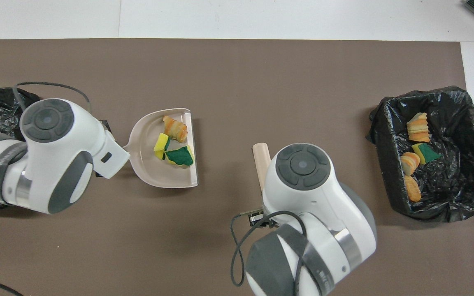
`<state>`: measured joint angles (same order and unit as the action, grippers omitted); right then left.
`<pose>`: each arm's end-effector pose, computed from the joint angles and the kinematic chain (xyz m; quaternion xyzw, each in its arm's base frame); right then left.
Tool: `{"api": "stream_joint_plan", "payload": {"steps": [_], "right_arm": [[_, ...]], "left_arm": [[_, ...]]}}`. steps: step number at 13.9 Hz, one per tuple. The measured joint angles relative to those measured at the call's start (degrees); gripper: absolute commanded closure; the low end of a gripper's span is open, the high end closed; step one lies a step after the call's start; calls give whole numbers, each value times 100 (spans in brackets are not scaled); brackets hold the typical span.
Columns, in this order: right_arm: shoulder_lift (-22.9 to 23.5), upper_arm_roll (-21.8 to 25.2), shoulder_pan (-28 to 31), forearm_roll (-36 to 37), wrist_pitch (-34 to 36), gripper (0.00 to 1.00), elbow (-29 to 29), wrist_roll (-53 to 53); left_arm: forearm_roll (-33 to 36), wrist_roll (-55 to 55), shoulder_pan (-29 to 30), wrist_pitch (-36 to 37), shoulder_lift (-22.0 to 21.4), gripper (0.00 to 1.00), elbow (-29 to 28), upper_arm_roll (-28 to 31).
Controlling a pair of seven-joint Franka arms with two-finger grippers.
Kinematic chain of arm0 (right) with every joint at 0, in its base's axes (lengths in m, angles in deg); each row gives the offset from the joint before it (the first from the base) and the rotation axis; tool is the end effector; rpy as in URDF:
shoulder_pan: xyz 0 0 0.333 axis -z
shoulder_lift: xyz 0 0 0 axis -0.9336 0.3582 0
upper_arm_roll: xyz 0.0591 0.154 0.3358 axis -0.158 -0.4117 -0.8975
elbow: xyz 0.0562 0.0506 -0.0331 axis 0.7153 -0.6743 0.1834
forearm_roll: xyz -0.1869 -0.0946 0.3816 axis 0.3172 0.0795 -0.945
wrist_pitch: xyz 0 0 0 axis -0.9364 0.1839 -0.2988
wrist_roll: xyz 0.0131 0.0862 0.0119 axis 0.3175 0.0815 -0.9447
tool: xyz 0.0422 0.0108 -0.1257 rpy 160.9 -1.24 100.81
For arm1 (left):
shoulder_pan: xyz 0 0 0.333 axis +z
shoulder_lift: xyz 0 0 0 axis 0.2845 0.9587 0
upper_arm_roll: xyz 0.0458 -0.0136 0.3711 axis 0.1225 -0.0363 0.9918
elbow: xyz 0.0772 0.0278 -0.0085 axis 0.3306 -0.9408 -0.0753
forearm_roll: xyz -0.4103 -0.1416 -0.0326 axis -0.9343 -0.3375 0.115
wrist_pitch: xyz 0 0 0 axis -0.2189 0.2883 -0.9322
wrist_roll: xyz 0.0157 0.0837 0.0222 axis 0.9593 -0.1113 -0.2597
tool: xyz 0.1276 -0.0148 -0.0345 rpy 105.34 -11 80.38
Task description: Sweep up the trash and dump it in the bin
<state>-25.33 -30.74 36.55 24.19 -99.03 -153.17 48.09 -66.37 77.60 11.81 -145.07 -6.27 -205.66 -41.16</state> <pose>0.4306 0.3640 0.4579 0.9866 0.0758 -0.1434 0.0153 0.5891 -0.0907 0.4503 -0.7228 0.6885 0.0288 0.0518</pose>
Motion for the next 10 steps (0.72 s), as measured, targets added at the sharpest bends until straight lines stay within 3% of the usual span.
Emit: {"api": "stream_joint_plan", "payload": {"steps": [4,10], "right_arm": [[73,-17,-813,-3,-663,100,-335,851],[809,-21,-1532,-283,-1599,100,-393,1814]], "left_arm": [[-73,789,1309,73,-276,100,248,50],[-77,2188,2877,239,-76,100,1047,69]]}}
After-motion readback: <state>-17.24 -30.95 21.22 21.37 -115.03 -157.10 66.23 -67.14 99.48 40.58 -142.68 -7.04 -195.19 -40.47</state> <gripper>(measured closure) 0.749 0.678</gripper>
